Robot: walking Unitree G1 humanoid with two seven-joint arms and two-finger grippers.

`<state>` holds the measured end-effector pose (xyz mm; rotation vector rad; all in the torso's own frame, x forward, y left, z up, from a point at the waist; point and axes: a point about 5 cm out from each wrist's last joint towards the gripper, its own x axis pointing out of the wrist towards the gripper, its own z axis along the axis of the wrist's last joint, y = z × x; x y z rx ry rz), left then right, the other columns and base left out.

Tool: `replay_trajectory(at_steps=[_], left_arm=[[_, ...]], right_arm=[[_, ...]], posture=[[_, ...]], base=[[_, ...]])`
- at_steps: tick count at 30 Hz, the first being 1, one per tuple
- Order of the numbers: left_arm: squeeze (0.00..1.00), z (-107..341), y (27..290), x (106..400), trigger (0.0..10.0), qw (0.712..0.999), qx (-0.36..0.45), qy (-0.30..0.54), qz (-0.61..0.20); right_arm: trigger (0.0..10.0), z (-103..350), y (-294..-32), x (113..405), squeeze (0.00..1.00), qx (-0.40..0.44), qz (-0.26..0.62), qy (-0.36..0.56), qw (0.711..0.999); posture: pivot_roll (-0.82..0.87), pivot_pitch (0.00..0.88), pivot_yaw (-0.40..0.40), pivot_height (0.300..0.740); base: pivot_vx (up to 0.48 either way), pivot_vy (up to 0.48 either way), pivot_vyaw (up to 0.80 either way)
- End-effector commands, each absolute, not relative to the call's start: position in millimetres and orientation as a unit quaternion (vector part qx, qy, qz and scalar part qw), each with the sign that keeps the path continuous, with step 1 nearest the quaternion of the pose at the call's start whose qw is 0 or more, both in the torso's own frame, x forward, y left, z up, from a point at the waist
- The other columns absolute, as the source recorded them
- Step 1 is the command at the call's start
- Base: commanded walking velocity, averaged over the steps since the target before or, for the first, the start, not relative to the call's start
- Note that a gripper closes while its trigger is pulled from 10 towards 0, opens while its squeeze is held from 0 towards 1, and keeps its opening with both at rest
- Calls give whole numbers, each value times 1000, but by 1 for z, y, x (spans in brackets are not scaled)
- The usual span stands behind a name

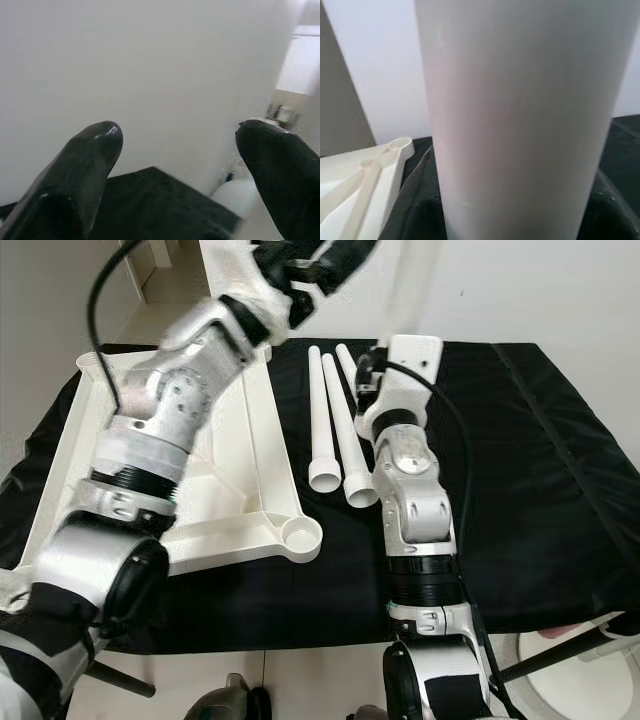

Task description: Building children table

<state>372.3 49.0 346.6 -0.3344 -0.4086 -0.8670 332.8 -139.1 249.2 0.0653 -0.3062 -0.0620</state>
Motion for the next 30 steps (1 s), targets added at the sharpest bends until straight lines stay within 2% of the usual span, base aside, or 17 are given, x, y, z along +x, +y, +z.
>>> replay_trajectory(at_steps=[1, 3, 6, 13, 20, 26, 28, 29, 30], left_arm=[[0, 344, 54, 372, 10000, 854, -144, -206, -455], [0, 344, 54, 372, 10000, 854, -144, -206, -455], [0, 316, 84, 389, 10000, 898, -101, -165, -395], [0, 260, 100, 401, 10000, 937, -98, -66, -330], [0, 226, 106, 404, 10000, 950, -105, -8, -294], [0, 220, 110, 403, 10000, 944, -98, -2, -314], [0, 213, 112, 399, 10000, 938, -45, -4, -343], [0, 213, 112, 399, 10000, 938, -45, -4, -343], [0, 207, 119, 396, 10000, 938, 2, -12, -348]], right_arm=[[10000, 251, -138, 329, 0, 42, -29, -166, 985], [10000, 251, -138, 329, 0, 42, -29, -166, 985], [10000, 237, -146, 318, 0, 32, -52, -169, 984], [10000, 226, -159, 304, 0, 22, -94, -174, 980], [10000, 221, -175, 288, 0, 18, -118, -194, 974], [10000, 215, -177, 280, 0, 15, -116, -195, 974], [10000, 211, -175, 279, 0, 12, -102, -191, 976], [10000, 211, -175, 279, 0, 12, -102, -191, 976], [10000, 209, -172, 281, 0, 11, -88, -188, 978]], posture=[[-8, 0, 48, 740], [-8, 0, 48, 740], [-37, 0, 75, 740], [-111, 0, 132, 740], [-148, 0, 162, 740], [-132, 0, 155, 740], [-98, 0, 135, 740], [-98, 0, 135, 740], [-83, 0, 121, 740]], base=[[0, 0, 0], [0, 0, 0], [0, 0, 0], [0, 0, 0], [0, 0, 0], [0, 0, 0], [0, 0, 0], [0, 0, 0], [0, 0, 0]])
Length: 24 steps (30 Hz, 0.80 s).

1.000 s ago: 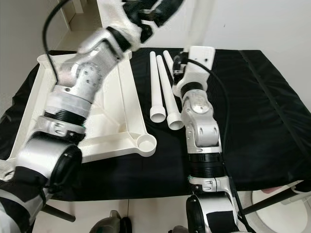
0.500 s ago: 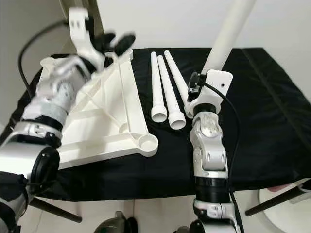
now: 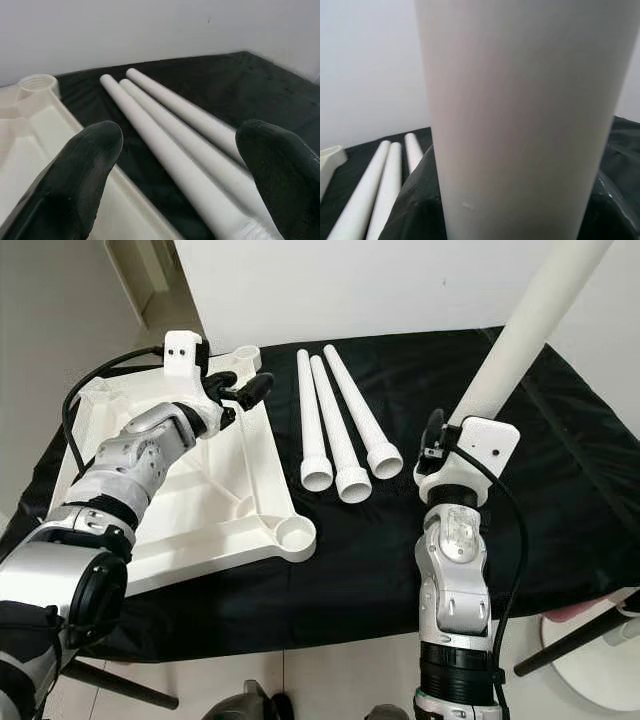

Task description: Building children table

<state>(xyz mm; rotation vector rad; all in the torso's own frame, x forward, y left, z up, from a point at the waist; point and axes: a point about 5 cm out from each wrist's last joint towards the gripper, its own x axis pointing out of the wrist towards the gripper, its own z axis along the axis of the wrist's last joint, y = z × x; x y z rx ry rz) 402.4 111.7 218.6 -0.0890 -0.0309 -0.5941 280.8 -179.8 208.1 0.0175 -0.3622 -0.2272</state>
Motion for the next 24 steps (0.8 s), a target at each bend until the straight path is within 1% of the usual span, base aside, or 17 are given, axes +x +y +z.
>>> replay_trajectory(at_steps=[1, 3, 5, 6, 8, 11, 12, 13, 14, 15, 17, 18, 19, 20, 22, 23, 24], left_arm=[[0, 207, 119, 396, 10000, 938, 2, -12, -348], [0, 204, 124, 394, 10000, 935, 22, -12, -355], [0, 201, 129, 390, 10000, 920, 39, -9, -389], [0, 201, 129, 390, 10000, 920, 39, -9, -389], [0, 198, 136, 383, 10000, 898, 62, -6, -436], [0, 196, 140, 380, 10000, 887, 83, -2, -454], [0, 193, 145, 375, 10000, 872, 110, 3, -477], [0, 193, 145, 375, 10000, 872, 110, 3, -477], [0, 190, 151, 370, 10000, 854, 126, 14, -505], [0, 190, 151, 370, 10000, 854, 126, 14, -505], [0, 183, 164, 359, 10000, 819, 135, 50, -556], [0, 183, 164, 359, 10000, 819, 135, 50, -556], [0, 182, 168, 355, 10000, 808, 137, 62, -570], [0, 182, 168, 355, 10000, 808, 137, 62, -570], [0, 177, 175, 347, 10000, 781, 135, 90, -604], [0, 177, 175, 347, 10000, 781, 135, 90, -604], [0, 176, 177, 345, 10000, 773, 134, 95, -612]], right_arm=[[10000, 209, -172, 281, 0, 11, -88, -188, 978], [10000, 209, -170, 284, 0, 9, -81, -188, 979], [10000, 210, -167, 286, 0, 11, -69, -189, 979], [10000, 210, -167, 286, 0, 11, -69, -189, 979], [10000, 211, -163, 287, 0, 6, -52, -192, 980], [10000, 212, -162, 287, 0, 2, -47, -192, 980], [10000, 211, -162, 288, 0, -1, -44, -192, 980], [10000, 211, -162, 288, 0, -1, -44, -192, 980], [10000, 211, -163, 288, 0, -3, -44, -191, 981], [10000, 211, -163, 288, 0, -3, -44, -191, 981], [10000, 210, -166, 289, 0, -5, -44, -190, 981], [10000, 210, -166, 289, 0, -5, -44, -190, 981], [10000, 210, -167, 289, 0, -6, -44, -189, 981], [10000, 210, -167, 289, 0, -6, -44, -189, 981], [10000, 208, -168, 289, 0, -10, -41, -187, 981], [10000, 208, -168, 289, 0, -10, -41, -187, 981], [10000, 208, -168, 289, 0, -11, -40, -186, 982]], posture=[[-83, 0, 121, 740], [-69, 0, 107, 740], [-57, 0, 96, 740], [-57, 0, 96, 740], [-41, 0, 90, 740], [-36, 0, 91, 740], [-31, 0, 90, 740], [-31, 0, 90, 740], [-25, 0, 86, 740], [-25, 0, 86, 740], [-20, 0, 84, 740], [-20, 0, 84, 740], [-19, 2, 82, 740], [-19, 2, 82, 740], [-18, 7, 80, 740], [-18, 7, 80, 740], [-18, 7, 80, 740]], base=[[0, 0, 0], [0, 0, 0], [0, 0, 0], [0, 0, 0], [0, 0, 0], [0, 0, 0], [0, 0, 0], [0, 0, 0], [0, 0, 0], [0, 0, 0], [0, 0, 0], [0, 0, 0], [0, 0, 0], [0, 0, 0], [0, 0, 0], [0, 0, 0], [0, 0, 0]])
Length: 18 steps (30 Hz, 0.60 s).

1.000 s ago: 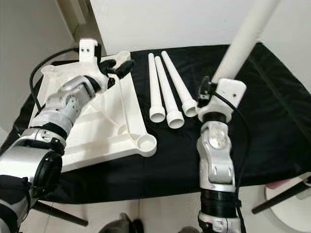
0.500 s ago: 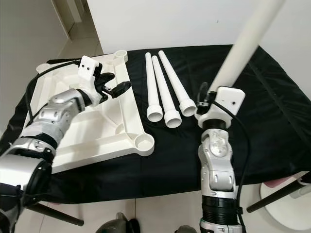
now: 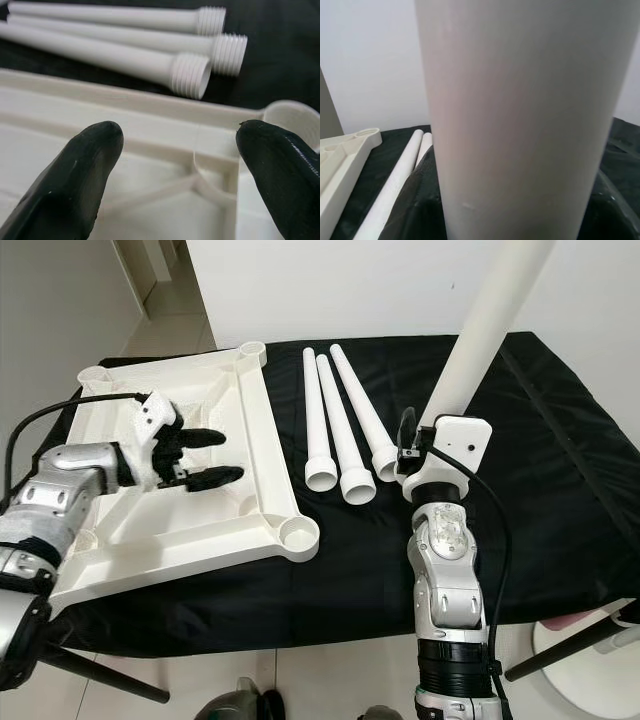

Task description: Building children table

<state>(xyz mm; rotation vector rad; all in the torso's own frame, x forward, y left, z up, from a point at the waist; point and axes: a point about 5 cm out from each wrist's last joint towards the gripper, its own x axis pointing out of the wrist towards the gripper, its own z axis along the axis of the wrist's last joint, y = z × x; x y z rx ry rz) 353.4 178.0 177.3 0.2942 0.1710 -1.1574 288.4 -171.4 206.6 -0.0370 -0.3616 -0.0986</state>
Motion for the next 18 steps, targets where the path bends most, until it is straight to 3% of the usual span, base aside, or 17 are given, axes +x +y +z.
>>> replay_trajectory(at_steps=[1, 7, 18], left_arm=[[0, 171, 179, 341, 10000, 761, 138, 116, -623], [0, 165, 181, 338, 10000, 753, 155, 131, -626], [0, 127, 162, 343, 10000, 759, 282, 148, -567]], right_arm=[[10000, 207, -168, 289, 0, -13, -38, -184, 982], [10000, 206, -168, 289, 0, -18, -35, -183, 982], [10000, 210, -169, 292, 0, -24, -32, -187, 981]], posture=[[-16, 14, 78, 740], [-15, 17, 77, 740], [-24, 22, 75, 740]], base=[[0, 0, 0], [0, 0, 0], [0, 0, 0]])
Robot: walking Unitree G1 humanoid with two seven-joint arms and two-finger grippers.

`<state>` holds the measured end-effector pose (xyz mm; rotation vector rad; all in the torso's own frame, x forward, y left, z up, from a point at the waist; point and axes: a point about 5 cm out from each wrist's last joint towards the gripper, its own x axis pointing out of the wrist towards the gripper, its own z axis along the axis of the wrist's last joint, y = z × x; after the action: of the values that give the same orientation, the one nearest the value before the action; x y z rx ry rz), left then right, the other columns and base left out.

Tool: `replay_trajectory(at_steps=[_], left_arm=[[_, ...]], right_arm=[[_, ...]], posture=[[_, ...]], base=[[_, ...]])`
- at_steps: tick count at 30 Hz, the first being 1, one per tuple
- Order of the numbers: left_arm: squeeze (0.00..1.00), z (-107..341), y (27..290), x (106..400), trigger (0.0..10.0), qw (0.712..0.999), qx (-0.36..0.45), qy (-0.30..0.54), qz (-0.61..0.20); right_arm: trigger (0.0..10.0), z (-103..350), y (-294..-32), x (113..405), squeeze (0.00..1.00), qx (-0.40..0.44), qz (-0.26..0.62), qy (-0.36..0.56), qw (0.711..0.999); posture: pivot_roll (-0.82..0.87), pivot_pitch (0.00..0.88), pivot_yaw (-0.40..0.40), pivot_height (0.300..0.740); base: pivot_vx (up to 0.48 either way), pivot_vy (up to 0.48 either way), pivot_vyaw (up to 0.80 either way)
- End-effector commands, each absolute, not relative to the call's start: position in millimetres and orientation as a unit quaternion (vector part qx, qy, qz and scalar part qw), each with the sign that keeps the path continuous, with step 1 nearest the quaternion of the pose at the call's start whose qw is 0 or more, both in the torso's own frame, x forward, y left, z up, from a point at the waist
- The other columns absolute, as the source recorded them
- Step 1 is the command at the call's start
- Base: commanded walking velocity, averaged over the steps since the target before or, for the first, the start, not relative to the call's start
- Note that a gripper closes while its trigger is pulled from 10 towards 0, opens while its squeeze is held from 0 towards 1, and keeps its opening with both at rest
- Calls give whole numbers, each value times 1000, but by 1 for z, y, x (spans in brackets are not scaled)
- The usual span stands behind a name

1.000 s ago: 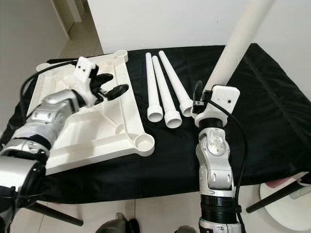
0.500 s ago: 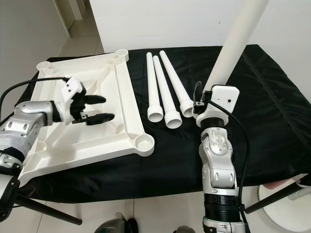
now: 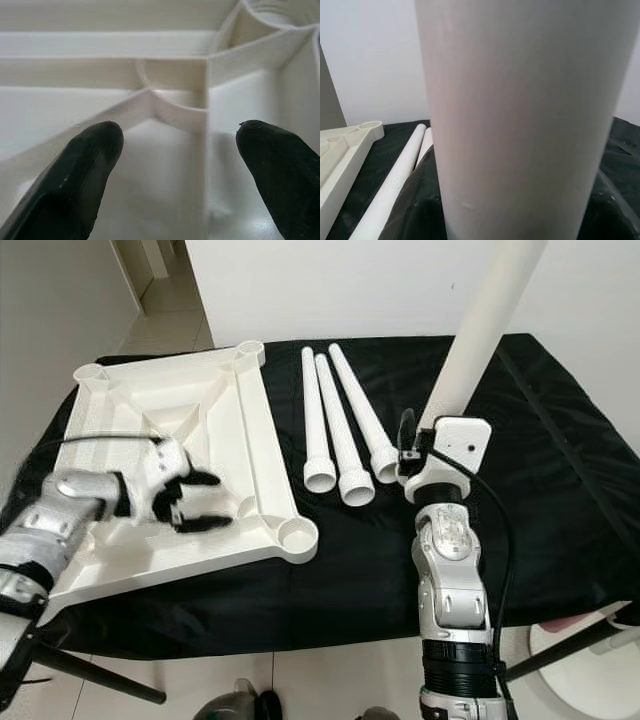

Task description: Building children table

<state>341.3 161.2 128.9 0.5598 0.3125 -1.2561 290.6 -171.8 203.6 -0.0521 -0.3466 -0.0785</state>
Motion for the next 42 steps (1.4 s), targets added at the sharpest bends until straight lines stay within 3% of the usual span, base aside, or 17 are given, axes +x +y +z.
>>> replay_trajectory(at_steps=[1, 10, 25, 28, 31, 36, 42], left_arm=[[0, 121, 157, 340, 10000, 748, 295, 151, -575], [0, 112, 133, 327, 10000, 713, 316, 127, -612], [0, 116, 81, 316, 10000, 704, 267, 61, -655], [0, 118, 74, 315, 10000, 711, 258, 50, -652], [0, 123, 84, 333, 10000, 756, 273, 46, -593], [0, 143, 106, 349, 10000, 792, 247, 41, -557], [0, 178, 117, 347, 10000, 790, 130, -12, -599]], right_arm=[[10000, 210, -169, 293, 0, -25, -32, -188, 981], [10000, 211, -171, 294, 0, -28, -31, -188, 981], [10000, 209, -163, 297, 0, -26, -12, -187, 982], [10000, 209, -162, 297, 0, -27, -9, -187, 982], [10000, 204, -153, 298, 0, -25, 27, -177, 983], [10000, 191, -138, 296, 0, -43, 93, -153, 983], [10000, 175, -126, 290, 0, -55, 148, -121, 980]], posture=[[-24, 26, 70, 740], [-29, 37, 68, 740], [-18, 23, 66, 740], [-16, 19, 68, 740], [-12, 23, 67, 740], [-4, 30, 61, 740], [4, 36, 36, 740]], base=[[0, 0, 0], [0, 0, 0], [0, 0, 0], [0, 0, 0], [0, 0, 0], [0, 0, 0], [0, 0, 0]])
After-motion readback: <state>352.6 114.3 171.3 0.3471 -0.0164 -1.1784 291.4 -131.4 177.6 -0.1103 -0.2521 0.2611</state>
